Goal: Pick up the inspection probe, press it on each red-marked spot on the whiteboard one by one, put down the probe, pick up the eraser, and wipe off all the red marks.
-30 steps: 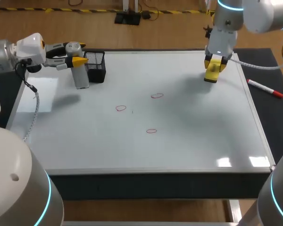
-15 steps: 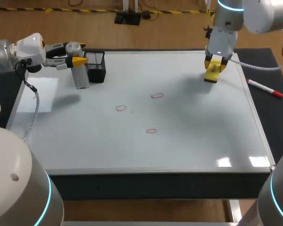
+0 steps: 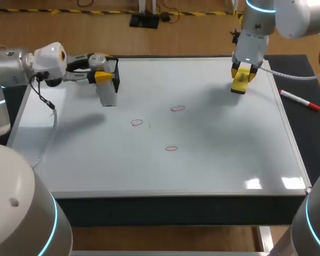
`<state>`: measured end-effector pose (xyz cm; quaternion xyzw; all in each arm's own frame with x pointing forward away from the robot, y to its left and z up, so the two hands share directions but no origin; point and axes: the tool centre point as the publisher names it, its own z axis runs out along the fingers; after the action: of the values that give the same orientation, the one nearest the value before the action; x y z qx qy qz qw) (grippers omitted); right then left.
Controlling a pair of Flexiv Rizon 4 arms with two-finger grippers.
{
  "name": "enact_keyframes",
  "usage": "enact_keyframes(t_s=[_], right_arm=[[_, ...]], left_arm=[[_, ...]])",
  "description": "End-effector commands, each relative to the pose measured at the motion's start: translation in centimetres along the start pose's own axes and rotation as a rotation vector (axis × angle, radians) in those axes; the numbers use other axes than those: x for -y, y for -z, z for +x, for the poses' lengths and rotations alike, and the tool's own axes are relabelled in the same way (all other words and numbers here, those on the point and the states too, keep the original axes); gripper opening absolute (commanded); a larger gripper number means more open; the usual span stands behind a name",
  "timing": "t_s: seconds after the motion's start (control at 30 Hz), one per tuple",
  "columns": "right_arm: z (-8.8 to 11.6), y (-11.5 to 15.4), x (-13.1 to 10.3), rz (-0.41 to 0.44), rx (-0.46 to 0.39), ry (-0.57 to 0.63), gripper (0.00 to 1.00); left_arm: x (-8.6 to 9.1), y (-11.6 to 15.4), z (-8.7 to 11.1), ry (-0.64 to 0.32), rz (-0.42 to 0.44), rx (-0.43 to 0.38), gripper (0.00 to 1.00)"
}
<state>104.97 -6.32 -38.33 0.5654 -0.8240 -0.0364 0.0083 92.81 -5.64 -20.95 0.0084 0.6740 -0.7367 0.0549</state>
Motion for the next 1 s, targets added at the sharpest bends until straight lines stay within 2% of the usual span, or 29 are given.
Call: enact_keyframes(t_s=[0.03,0.27,0.53,0.77,1.0], right_arm=[[0.1,0.1,0.0,0.003,-0.003,0.002,0.0],[0.1,0.1,0.0,0.003,-0.003,0.002,0.0],[0.1,0.1,0.0,0.003,-0.003,0.002,0.0],[0.1,0.1,0.0,0.003,-0.003,0.002,0.0],[0.1,0.1,0.0,0.003,-0.003,0.002,0.0]], left_arm=[[-0.2,-1.5,0.6,-0.003,0.013,-0.022,0.0],[0.0,-3.4,3.0,-0.004,0.026,-0.052,0.0],[-1.0,-4.6,4.4,0.053,0.047,-0.058,0.0],[-2.3,-5.8,4.3,0.099,0.053,-0.07,0.0],[-2.8,-6.4,3.7,0.127,0.045,-0.068,0.0]])
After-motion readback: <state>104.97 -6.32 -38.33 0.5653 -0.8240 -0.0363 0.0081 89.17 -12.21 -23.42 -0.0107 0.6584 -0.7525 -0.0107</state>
